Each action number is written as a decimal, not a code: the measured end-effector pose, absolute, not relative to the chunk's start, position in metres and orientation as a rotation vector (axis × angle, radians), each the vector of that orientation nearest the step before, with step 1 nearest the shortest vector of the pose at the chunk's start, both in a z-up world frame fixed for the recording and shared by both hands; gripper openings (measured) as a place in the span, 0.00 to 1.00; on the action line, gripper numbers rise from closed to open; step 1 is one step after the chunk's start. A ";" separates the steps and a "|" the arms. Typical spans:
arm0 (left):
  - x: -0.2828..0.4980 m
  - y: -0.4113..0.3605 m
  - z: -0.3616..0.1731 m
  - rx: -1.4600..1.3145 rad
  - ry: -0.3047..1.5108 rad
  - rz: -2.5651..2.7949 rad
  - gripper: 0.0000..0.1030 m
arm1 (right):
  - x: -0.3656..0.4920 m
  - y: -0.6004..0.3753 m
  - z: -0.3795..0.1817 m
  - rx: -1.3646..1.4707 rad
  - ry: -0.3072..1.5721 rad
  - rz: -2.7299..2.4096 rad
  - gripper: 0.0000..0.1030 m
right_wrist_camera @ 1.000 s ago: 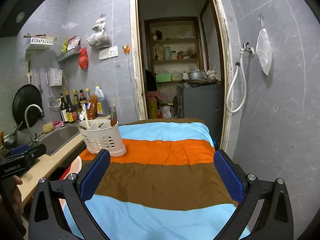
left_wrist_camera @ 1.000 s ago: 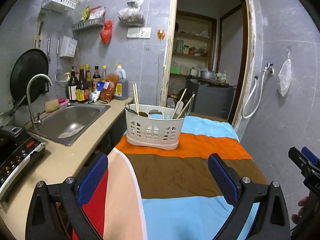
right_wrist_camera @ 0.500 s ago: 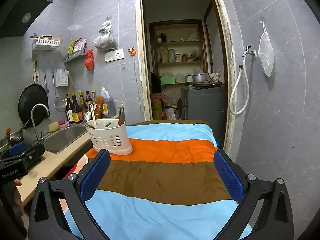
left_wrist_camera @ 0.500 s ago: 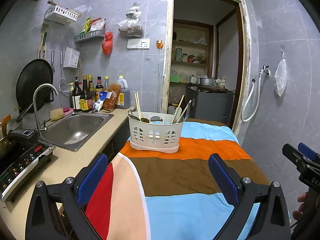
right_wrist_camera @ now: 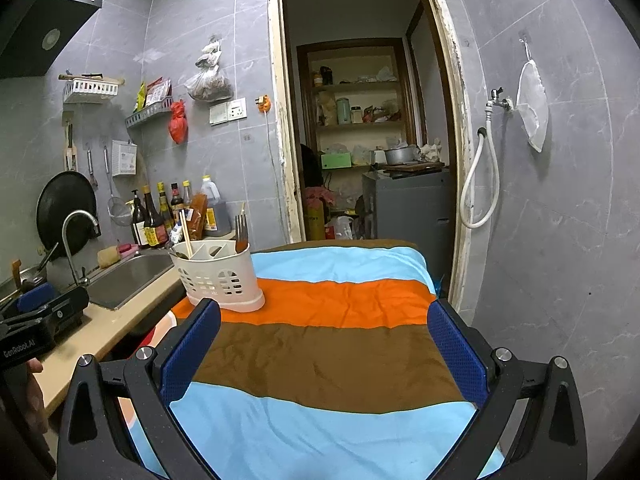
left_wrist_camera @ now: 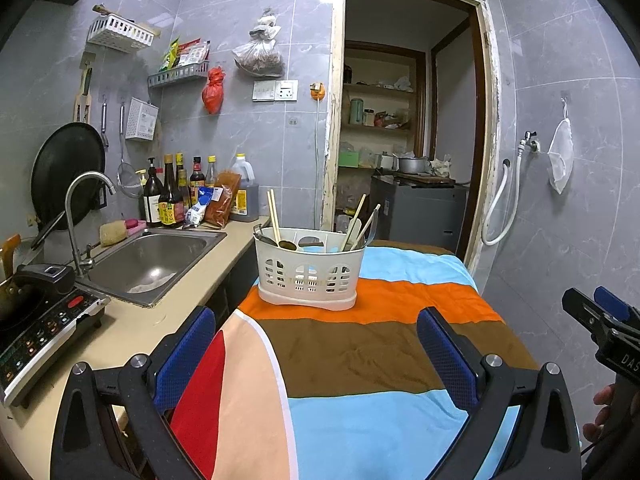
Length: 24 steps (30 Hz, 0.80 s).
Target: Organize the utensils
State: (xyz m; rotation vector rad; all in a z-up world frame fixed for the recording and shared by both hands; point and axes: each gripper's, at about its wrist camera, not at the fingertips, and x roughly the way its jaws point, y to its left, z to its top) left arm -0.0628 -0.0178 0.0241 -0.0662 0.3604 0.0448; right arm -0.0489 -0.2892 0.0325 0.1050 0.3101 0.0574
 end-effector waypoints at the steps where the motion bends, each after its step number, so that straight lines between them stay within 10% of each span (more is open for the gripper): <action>1: -0.063 -0.018 0.024 -0.065 0.361 0.044 0.99 | -0.049 -0.289 0.032 0.106 0.311 0.058 0.99; 24: -0.063 -0.019 0.025 -0.062 0.359 0.047 0.99 | -0.046 -0.282 0.030 0.107 0.326 0.071 0.99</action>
